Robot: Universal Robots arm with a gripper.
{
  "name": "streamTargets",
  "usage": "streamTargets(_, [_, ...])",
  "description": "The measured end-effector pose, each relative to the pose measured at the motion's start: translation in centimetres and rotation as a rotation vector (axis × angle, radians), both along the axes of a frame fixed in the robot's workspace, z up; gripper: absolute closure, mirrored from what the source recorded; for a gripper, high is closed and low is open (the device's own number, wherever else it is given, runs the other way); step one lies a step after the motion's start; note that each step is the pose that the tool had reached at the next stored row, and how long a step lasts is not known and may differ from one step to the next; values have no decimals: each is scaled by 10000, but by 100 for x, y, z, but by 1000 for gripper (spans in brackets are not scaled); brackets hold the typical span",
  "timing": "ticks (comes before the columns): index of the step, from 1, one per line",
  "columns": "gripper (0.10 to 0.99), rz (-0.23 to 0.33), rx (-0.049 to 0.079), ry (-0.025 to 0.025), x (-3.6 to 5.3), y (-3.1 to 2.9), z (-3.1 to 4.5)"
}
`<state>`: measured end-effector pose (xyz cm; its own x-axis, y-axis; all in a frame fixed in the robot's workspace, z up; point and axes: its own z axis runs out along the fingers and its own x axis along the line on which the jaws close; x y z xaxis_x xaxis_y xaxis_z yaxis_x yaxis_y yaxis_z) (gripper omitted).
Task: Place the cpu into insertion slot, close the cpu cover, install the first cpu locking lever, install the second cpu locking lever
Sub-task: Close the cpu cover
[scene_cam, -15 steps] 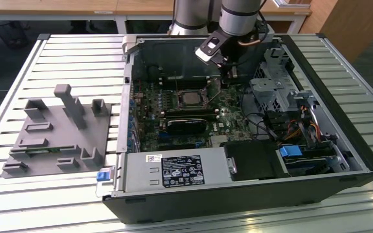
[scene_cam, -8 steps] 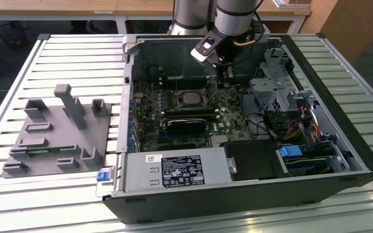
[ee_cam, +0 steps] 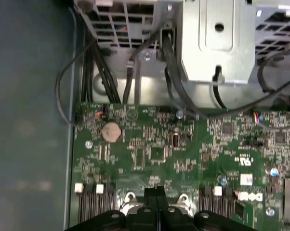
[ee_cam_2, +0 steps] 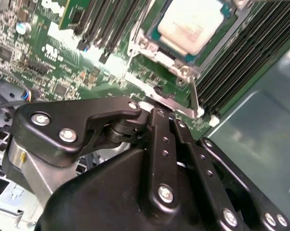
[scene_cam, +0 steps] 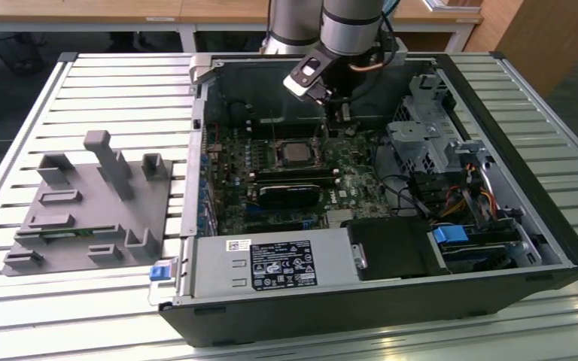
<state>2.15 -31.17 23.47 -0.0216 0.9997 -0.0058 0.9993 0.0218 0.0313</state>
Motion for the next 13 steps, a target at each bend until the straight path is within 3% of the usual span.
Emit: streamTargets(13, [965,-15,1,-1,-237,0,-10])
